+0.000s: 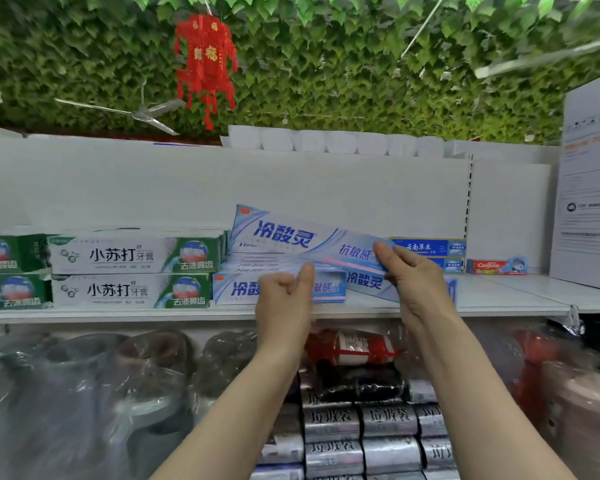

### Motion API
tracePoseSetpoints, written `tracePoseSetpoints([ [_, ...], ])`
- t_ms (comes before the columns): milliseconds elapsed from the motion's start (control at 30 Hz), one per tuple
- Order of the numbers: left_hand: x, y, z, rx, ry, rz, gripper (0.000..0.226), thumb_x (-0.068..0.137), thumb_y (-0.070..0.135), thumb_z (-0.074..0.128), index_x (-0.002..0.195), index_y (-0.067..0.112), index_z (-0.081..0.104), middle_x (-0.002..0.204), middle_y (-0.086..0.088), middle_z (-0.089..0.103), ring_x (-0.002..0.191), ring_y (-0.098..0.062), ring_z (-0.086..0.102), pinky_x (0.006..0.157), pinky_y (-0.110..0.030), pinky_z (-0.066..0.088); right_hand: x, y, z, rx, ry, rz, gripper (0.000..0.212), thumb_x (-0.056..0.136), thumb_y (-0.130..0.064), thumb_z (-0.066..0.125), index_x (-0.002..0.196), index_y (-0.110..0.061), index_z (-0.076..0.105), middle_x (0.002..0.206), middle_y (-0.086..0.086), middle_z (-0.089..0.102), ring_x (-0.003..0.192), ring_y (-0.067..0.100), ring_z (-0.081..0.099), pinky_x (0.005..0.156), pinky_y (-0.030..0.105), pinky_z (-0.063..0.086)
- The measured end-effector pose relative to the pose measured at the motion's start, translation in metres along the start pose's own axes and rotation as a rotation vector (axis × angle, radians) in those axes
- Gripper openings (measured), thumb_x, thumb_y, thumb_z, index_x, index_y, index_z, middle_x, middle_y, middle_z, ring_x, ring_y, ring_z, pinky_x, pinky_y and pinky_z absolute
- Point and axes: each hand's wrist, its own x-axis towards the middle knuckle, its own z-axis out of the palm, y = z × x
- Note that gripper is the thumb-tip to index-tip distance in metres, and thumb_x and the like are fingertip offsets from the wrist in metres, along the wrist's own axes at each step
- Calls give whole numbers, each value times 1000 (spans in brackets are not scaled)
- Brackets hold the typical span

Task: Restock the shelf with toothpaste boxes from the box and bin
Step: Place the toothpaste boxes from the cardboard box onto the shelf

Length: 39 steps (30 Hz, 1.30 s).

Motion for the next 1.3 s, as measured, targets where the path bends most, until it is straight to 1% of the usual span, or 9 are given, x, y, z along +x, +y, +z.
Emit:
tracePoseSetpoints([
  [200,36,-14,-33,530,126,443,36,98,50,44,115,22,58,122,1,52,121,-18,39,106,-35,32,24,16,39,-65,-17,48,52,91,-19,72,134,5,56,110,1,66,96,12,62,92,25,46],
  [333,56,-16,-43,704,85,523,42,102,46,39,123,19,62,134,-3,51,129,-21,38,111,-36,30,40,27,44,-135,-10,78,30,94,-16,69,122,-6,63,94,-4,68,77,1,62,59,6,47],
  [400,64,-18,-44,724,50,522,48,102,48,35,126,17,62,137,-4,51,132,-22,38,113,-37,29,48,33,43,-197,1,68,29,93,-17,71,117,-2,66,99,2,71,76,3,64,54,7,48],
  [600,83,-21,-38,830,6,510,78,91,64,11,125,16,62,133,-4,56,128,-24,46,108,-41,36,58,41,53,-249,49,22,45,94,-23,71,135,-10,59,120,6,67,96,15,65,75,22,54],
  [700,87,-18,-34,868,13,495,68,97,60,17,119,16,64,123,-5,61,119,-28,52,100,-39,39,43,40,56,-302,162,-147,33,98,-37,61,130,-29,55,106,-9,65,100,9,61,73,10,45],
  [800,88,-12,-29,928,16,455,59,103,53,24,123,14,62,126,-11,61,118,-31,54,100,-40,38,27,47,61,-379,110,-209,36,99,-55,43,131,-40,52,99,-19,69,115,12,55,94,28,42],
  [1033,94,-10,-16,1060,-14,390,69,102,58,15,132,11,56,133,-14,60,122,-32,53,111,-45,31,20,52,70,-533,-39,-129,50,108,-47,26,154,-29,32,128,-14,66,135,13,31,114,37,21],
  [1233,84,2,2,802,-64,441,75,96,63,14,125,13,60,133,-10,58,124,-28,49,107,-44,37,11,38,56,-425,-33,-134,46,91,-71,24,133,-62,42,147,-11,52,142,9,26,117,36,21],
  [1300,73,4,16,679,-109,453,69,96,64,16,119,16,61,130,-5,58,123,-24,48,106,-42,37,4,31,43,-397,7,-156,54,93,-70,28,143,-51,38,144,-12,54,144,8,24,113,31,20],
])
